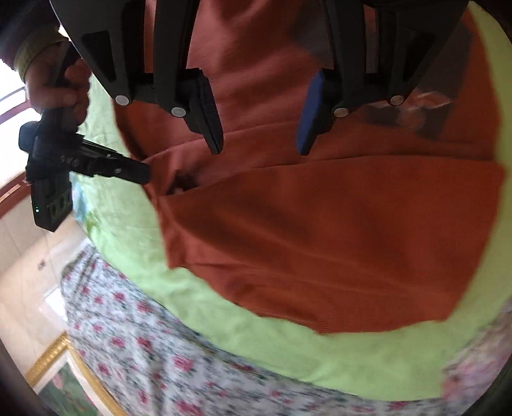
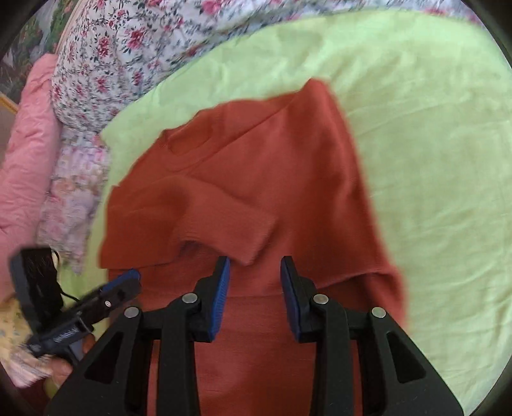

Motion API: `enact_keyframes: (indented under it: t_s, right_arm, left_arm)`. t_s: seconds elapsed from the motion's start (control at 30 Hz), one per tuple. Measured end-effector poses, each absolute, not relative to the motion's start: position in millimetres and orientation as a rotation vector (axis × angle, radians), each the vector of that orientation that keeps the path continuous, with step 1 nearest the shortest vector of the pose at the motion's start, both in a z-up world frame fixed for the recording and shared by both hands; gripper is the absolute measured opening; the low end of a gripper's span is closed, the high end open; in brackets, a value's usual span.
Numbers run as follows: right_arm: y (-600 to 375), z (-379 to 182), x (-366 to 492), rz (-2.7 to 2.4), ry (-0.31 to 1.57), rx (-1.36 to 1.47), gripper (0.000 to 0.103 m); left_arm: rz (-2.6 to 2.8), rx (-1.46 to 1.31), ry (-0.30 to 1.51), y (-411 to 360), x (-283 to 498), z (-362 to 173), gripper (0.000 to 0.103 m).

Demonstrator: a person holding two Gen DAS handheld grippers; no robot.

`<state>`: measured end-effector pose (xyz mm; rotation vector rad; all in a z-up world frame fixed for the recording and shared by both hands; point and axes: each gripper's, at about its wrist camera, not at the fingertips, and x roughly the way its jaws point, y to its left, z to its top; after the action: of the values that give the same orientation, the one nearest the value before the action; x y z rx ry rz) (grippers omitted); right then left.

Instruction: Fold small clothes

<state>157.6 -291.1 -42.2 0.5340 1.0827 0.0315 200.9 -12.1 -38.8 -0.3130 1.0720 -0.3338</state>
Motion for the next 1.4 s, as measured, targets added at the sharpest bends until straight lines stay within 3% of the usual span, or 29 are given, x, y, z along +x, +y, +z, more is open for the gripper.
enact_keyframes:
  t_s: [0.1,0.27,0.33,0.5,0.6,0.67,0.93,1.2,1.4]
  right_arm:
    - [-287,-53,164,0.061,1.102,0.638,0.035]
    - [-280,-66,173,0.131,1.083,0.869,0.061]
    - [-274,-66,179,0.142,1.065,0.903,0.066]
    - [-276,-80,200,0.080,1.054,0.956,0.067]
    - [-288,-85,209,-0.003,1.046,0.963,0.039]
    - [-296,-81,214,-0.017,1.018,0.955,0.012]
    - [-294,13,190,0.085,0.703,0.692,0.009]
    - [-312,-62,169,-0.037,0.920,0.694,0.009]
    - [-300,-34,165,-0.002,0.827,0.546,0.009]
  left_arm:
    - [-0.205,-0.290,1.063,31,192,-38,0.049]
    - [0.048,-0.223,1.090,100,186,-56,0.049]
    - [0.090,-0.226,1.111,115,191,-68,0.049]
    - [0.110,-0.175,1.118,114,214,-84,0.050]
    - [0.149,-0.176,1.093,112,229,-81,0.049]
    - [0.159,-0.193,1.085,113,234,-80,0.049]
    - [0.184,-0.229,1.074,125,226,-77,0.049]
    - [0.191,-0.313,1.070,134,218,-75,0.049]
    - [0.190,-0.345,1.075,136,217,-77,0.049]
